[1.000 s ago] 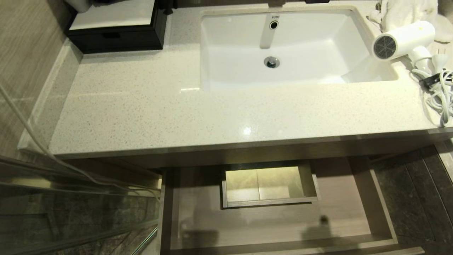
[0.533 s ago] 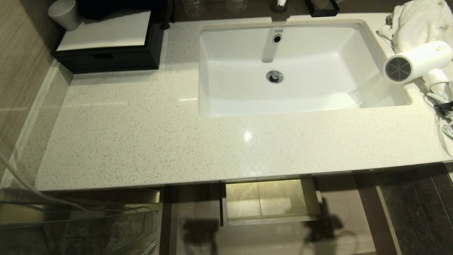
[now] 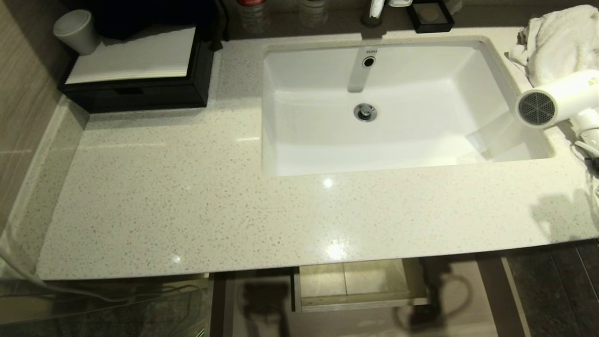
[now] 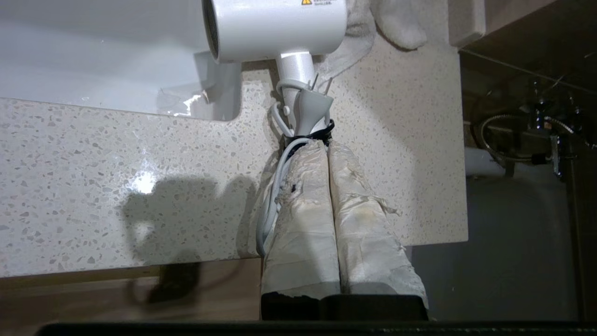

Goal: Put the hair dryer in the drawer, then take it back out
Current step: Pick up the hairdryer

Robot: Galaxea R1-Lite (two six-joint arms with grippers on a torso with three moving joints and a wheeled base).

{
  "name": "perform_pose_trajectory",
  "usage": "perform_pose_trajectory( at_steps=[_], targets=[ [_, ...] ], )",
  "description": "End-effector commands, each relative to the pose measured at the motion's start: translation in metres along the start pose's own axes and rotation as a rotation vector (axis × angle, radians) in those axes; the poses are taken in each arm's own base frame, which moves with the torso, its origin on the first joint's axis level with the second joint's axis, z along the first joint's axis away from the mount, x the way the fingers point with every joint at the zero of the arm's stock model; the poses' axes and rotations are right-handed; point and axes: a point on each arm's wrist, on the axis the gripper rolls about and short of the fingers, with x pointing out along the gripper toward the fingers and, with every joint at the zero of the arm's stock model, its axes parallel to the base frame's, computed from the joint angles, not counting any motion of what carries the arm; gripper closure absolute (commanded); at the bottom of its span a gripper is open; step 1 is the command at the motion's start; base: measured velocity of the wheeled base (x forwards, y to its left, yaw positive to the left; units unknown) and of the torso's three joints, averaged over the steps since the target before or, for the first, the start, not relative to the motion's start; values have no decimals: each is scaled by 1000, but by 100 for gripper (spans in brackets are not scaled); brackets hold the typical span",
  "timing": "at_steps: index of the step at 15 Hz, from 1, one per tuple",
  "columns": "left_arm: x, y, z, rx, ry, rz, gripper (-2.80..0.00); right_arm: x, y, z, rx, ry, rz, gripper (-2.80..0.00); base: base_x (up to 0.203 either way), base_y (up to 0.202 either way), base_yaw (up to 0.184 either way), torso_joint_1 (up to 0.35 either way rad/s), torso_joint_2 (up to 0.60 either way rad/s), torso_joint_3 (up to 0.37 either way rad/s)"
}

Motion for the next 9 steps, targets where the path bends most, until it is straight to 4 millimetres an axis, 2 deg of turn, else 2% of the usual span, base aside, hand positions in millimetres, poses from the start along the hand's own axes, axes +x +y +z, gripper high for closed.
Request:
perform_pose_trajectory(
  at_steps=[1, 6, 7, 9],
  targets=[
    [0, 0, 0, 0, 1, 1, 0, 31, -3, 5, 0, 110, 14, 0, 0, 0, 0, 0, 0, 0],
    [0, 0, 0, 0, -1, 1, 0, 87, -19, 11, 54, 312, 172, 0, 0, 0, 0, 0, 0, 0],
    [0, 0, 0, 0, 1, 1, 0, 95, -24, 12, 72, 332, 216, -280, 0, 0, 0, 0, 0, 0],
    [0, 0, 0, 0, 1, 1, 0, 106, -31, 13, 78, 357, 269, -280, 0, 0, 0, 0, 0, 0]
  ],
)
